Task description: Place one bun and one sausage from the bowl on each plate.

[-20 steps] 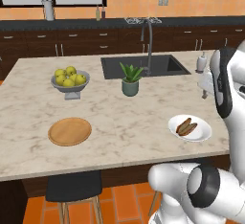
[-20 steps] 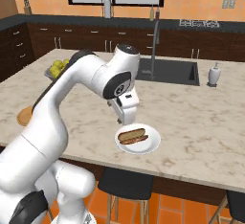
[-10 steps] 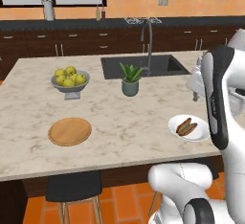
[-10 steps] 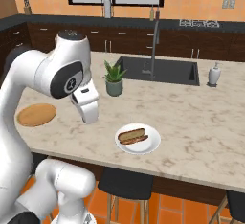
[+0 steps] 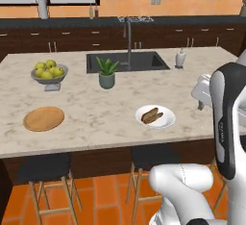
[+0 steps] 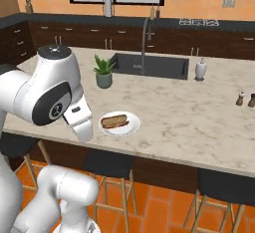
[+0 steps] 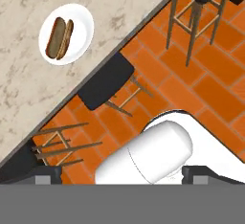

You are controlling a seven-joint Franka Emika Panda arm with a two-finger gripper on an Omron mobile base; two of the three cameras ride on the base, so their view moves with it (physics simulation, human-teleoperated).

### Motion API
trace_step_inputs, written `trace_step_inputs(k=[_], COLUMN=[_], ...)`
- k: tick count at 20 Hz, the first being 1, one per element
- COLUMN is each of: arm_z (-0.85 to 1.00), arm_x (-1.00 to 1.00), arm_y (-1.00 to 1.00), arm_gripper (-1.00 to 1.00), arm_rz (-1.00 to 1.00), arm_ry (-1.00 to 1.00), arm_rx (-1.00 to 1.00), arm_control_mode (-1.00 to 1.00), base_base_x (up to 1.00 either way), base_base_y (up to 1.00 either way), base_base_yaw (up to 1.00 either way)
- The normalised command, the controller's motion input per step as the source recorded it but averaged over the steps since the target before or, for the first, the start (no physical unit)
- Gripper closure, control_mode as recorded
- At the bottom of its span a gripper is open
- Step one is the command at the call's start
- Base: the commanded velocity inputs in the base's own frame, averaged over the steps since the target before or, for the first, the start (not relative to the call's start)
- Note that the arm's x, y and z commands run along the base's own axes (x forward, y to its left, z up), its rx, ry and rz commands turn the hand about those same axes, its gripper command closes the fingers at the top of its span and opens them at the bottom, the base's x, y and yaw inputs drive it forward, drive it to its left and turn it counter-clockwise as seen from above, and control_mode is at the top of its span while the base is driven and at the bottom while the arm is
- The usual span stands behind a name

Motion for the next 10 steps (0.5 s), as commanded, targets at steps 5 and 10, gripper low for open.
trace_step_inputs(k=[5, 10], arm_z=[0.00, 0.00], arm_x=[0.00, 0.00], arm_y=[0.00, 0.00], arm_gripper=[-1.00, -1.00], arm_rz=[0.00, 0.00], arm_ry=[0.00, 0.00], arm_rx=[0.00, 0.00], arm_control_mode=[1.00, 1.00], base_base_x=[0.30, 0.05], base_base_y=[-1.00, -1.00], base_base_yaw=[0.17, 0.16])
